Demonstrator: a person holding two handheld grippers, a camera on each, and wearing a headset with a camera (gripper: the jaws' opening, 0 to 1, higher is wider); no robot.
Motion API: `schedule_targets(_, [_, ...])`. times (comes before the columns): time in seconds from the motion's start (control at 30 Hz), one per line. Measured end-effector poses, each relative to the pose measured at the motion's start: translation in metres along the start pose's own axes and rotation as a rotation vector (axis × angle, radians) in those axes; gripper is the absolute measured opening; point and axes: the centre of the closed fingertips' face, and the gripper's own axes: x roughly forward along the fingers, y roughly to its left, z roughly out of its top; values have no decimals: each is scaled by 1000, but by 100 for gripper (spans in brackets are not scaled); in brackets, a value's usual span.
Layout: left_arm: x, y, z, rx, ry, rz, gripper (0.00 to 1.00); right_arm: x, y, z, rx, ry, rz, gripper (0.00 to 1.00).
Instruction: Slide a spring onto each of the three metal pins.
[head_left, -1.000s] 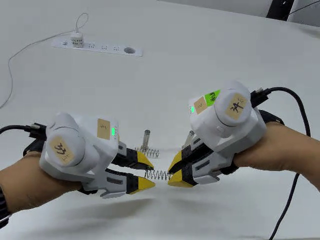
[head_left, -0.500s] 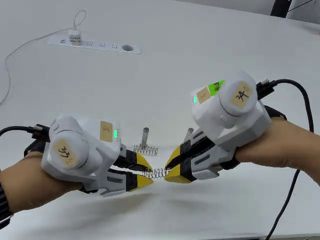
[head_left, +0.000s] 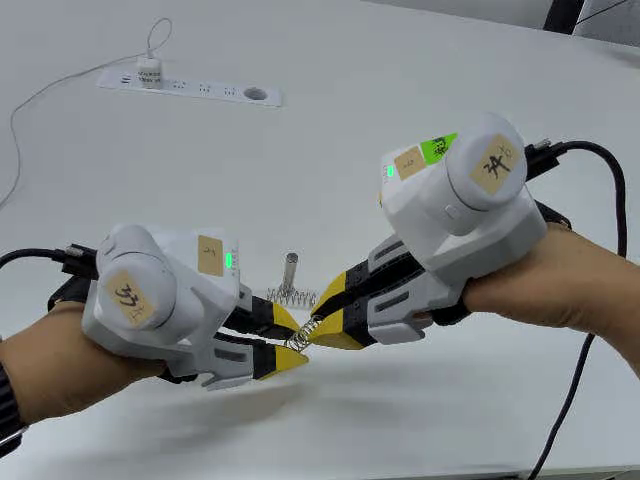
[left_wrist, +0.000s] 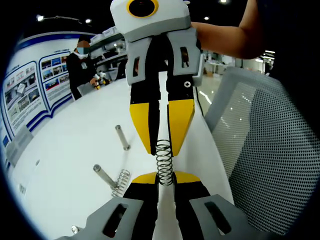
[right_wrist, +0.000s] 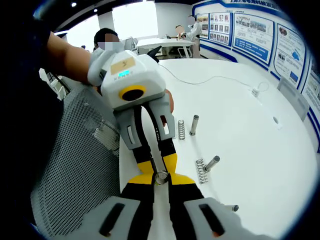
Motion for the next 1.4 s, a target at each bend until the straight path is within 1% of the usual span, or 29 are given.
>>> schedule_targets(0.1, [0,1,4,-25,-21,-3,11,0,0,7,3,-30,-6,12])
schedule_targets(0.27, [-2,1,5,-55,-49,-9,10,1,0,10,-6,-46,-7,12])
schedule_targets(0.37, [-1,1,5,-60,-50,-10,10,1,0,10,-7,-53,-11,15])
schedule_targets(0.5, [-1,0,5,-69,-55,-15,10,-1,-1,9,-8,-59,-14,16])
schedule_targets(0.73, [-1,0,6,-87,-63,-16,10,-2,2,8,-20,-66,-15,16])
schedule_targets(0.87, [-1,0,8,-103,-74,-18,10,-1,0,6,-36,-58,-31,16])
schedule_targets(1.0, [-2,0,9,-113,-80,-18,10,-1,-1,8,-39,-64,-39,15])
schedule_targets(1.1, [-4,2,12,-136,-97,-16,10,0,-2,7,-47,-61,-42,14])
schedule_targets(1.17, [-4,2,12,-137,-96,-14,10,0,-1,8,-47,-69,-41,12])
schedule_targets(1.4, [-4,1,11,-126,-86,-14,10,-1,-1,12,-44,-86,-42,13])
